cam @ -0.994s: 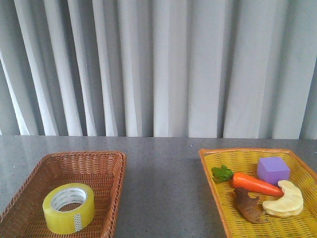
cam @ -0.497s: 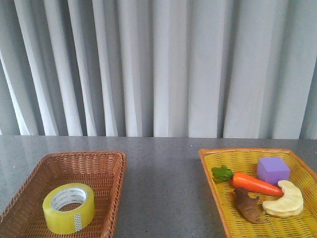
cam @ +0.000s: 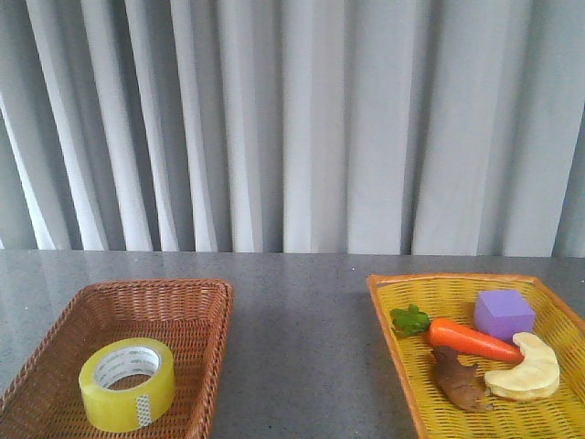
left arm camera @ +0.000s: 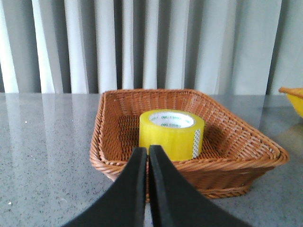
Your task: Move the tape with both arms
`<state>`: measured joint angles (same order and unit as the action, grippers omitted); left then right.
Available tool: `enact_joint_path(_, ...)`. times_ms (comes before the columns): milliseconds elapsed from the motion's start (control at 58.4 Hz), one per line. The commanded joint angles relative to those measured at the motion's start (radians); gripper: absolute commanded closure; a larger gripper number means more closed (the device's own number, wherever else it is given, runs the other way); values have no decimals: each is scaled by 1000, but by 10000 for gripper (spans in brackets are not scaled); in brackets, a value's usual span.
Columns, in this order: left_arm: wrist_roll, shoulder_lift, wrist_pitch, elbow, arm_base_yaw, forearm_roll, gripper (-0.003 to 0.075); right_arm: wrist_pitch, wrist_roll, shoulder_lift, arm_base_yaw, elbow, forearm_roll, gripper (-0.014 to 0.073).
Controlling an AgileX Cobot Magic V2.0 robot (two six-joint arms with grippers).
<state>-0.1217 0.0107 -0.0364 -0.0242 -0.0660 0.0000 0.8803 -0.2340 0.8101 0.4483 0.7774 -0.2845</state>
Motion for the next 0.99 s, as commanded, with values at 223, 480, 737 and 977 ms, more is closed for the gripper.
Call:
enact_joint_path(223,11,16,105,8,-3,-14,727,-48,10,-7,-5,28,-21,601)
enact_joint_path(480,11,16,106,8,-3,-14,727,-48,10,-7,-5,28,-21,601)
enact_joint_path(737,11,16,106,8,-3,-14,727,-48,10,-9,-1,28,-19,601)
enact_joint_path(977,10,16,106,8,-4,-14,727,-216,-39,-123,-60,-48,-50,599)
